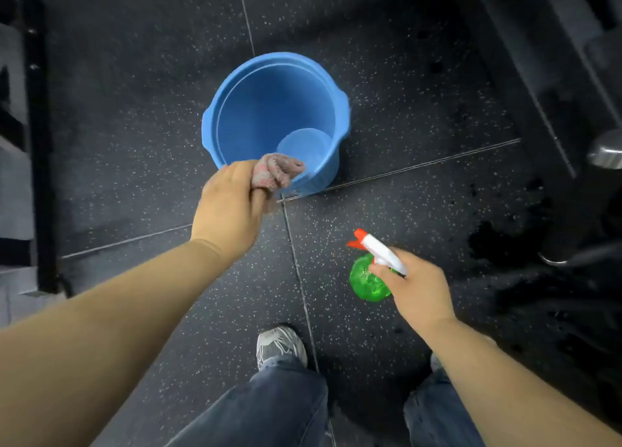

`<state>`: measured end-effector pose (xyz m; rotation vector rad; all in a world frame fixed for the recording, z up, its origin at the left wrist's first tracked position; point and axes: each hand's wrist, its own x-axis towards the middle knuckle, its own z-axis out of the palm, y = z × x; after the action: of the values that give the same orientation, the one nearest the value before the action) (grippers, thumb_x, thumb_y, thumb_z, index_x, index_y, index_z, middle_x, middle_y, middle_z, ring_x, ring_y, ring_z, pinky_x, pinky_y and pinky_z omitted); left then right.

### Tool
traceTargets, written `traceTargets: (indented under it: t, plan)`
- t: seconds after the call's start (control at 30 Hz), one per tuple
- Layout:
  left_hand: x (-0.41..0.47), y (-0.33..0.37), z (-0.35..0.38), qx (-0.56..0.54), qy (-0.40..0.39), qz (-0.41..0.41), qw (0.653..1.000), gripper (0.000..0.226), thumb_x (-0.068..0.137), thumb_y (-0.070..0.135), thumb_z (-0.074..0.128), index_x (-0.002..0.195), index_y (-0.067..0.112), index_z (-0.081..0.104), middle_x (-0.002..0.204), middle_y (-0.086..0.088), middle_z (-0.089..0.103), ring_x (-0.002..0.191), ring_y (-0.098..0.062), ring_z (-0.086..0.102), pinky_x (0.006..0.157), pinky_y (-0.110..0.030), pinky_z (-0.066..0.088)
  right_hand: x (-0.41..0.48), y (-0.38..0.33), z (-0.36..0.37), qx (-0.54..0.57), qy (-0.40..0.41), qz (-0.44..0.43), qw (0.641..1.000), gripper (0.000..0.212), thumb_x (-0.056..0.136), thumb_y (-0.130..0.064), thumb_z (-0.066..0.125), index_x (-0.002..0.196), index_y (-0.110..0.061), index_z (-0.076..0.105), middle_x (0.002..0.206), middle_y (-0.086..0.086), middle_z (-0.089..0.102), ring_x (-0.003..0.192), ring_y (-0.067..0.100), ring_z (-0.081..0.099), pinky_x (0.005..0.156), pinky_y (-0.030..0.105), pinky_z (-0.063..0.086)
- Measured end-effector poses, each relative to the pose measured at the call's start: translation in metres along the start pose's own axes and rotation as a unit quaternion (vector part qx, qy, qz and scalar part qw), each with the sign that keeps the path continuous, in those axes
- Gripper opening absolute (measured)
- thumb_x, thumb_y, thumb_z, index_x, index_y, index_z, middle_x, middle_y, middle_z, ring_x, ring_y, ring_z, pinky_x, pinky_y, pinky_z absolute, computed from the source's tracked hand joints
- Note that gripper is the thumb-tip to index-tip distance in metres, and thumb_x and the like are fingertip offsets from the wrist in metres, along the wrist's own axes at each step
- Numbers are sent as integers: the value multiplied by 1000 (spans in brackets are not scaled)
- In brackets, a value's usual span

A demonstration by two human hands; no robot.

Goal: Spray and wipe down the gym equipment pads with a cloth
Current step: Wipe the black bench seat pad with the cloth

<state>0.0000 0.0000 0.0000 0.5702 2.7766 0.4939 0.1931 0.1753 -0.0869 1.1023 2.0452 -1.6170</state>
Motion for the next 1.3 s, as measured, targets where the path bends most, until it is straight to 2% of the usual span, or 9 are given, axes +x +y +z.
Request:
traceTargets:
  t: [0.13,0.23,0.47,0.6,0.77,0.87,1.0,1.17,1.3]
  plan:
    - [-24,69,-40,-172,-52,-124,976,14,95,16,43,94,29,49,82,8,62,66,-4,61,54,-22,46,-57,-44,-38,127,71,23,989,6,85,-28,74,81,-31,72,64,-18,62,60,-4,53,56,7,38]
    - [-50,130,-76,-255,-221,-137,931,18,85,28,64,99,34,53,76,1,69,55,-23,65,45,-26,47,-111,-91,-81,241,149,27,959,27,87,-23,74,63,-20,62,49,-15,41,47,1,35,47,12,29]
    - [-102,281,-157,-231,-361,50,902,49,71,27,86,107,43,58,94,8,73,74,-8,67,72,-28,56,-230,-169,-181,488,330,29,808,7,84,-33,64,78,-34,66,70,-8,51,74,15,48,72,35,41]
    - [-145,371,-187,-147,-405,193,882,45,65,32,86,95,51,59,97,12,67,75,-2,65,66,-20,54,-312,-165,-239,541,419,33,728,36,96,-26,55,96,-60,68,83,-10,51,78,10,48,81,31,41]
    - [-238,467,-183,-97,-459,287,835,39,65,35,82,95,50,60,98,12,62,90,6,58,80,-12,45,-414,-112,-312,593,368,37,715,39,84,-32,60,119,-51,61,108,-12,73,112,10,63,107,41,41]
    - [-281,517,-178,-91,-535,308,782,38,71,31,81,97,49,60,92,12,70,87,0,65,84,-21,51,-474,-77,-342,582,345,53,735,39,84,-32,61,122,-43,63,115,-10,72,107,8,60,95,31,40]
    - [-333,600,-166,-106,-595,331,724,22,81,19,78,97,29,66,73,3,71,64,-11,62,67,-24,51,-556,-25,-375,609,391,76,686,32,95,-16,53,121,-28,66,113,-7,73,63,13,45,66,23,44]
    - [-359,676,-147,-97,-552,357,747,9,88,18,71,89,23,64,63,-3,68,58,-15,60,67,-33,51,-637,25,-402,591,541,127,584,23,93,-13,61,113,-21,69,90,6,74,50,12,45,48,19,39]
    - [-365,700,-136,-47,-527,382,757,8,86,23,74,85,24,66,71,3,71,64,-11,66,72,-31,52,-667,53,-416,395,620,250,630,20,87,-20,58,102,-11,66,79,6,63,61,24,49,62,34,42]
